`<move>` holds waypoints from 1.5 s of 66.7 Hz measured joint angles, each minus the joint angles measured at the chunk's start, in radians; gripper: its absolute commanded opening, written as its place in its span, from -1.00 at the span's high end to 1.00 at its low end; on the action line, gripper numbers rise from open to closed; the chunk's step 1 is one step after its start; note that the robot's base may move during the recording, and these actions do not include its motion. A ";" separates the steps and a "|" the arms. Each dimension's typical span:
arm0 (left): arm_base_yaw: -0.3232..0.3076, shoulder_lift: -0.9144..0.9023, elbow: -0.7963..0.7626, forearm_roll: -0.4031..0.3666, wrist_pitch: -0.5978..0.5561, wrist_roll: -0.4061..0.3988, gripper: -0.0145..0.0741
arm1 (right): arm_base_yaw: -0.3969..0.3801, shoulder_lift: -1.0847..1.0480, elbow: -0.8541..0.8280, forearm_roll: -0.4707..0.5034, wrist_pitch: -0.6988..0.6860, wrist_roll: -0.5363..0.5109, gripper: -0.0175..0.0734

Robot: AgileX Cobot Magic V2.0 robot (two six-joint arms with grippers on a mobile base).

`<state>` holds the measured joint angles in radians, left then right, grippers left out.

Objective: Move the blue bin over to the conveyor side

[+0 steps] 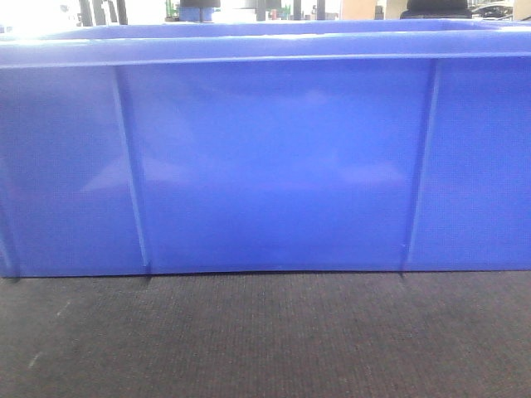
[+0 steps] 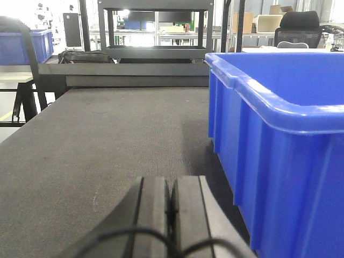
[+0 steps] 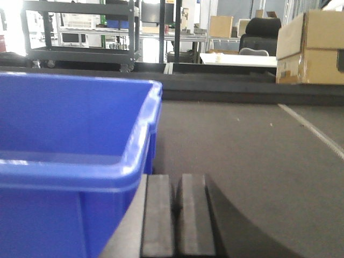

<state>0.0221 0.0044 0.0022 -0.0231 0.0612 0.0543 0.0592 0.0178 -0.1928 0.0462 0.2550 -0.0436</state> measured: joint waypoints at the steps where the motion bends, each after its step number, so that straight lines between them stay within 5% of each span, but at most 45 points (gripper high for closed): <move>1: 0.000 0.000 0.000 0.000 0.000 0.000 0.71 | 0.000 0.000 0.014 0.008 -0.013 -0.002 0.79; 18: 0.000 0.000 0.000 0.000 0.000 0.000 0.71 | -0.031 -0.011 0.191 0.108 -0.186 -0.013 0.79; 100: 0.000 -0.001 0.000 0.000 0.000 0.000 0.71 | -0.044 -0.014 0.193 0.059 -0.197 -0.019 0.79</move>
<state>0.0221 0.0030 0.0022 -0.0231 0.0612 0.0543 0.0148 0.0041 0.0002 0.1049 0.0577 -0.0621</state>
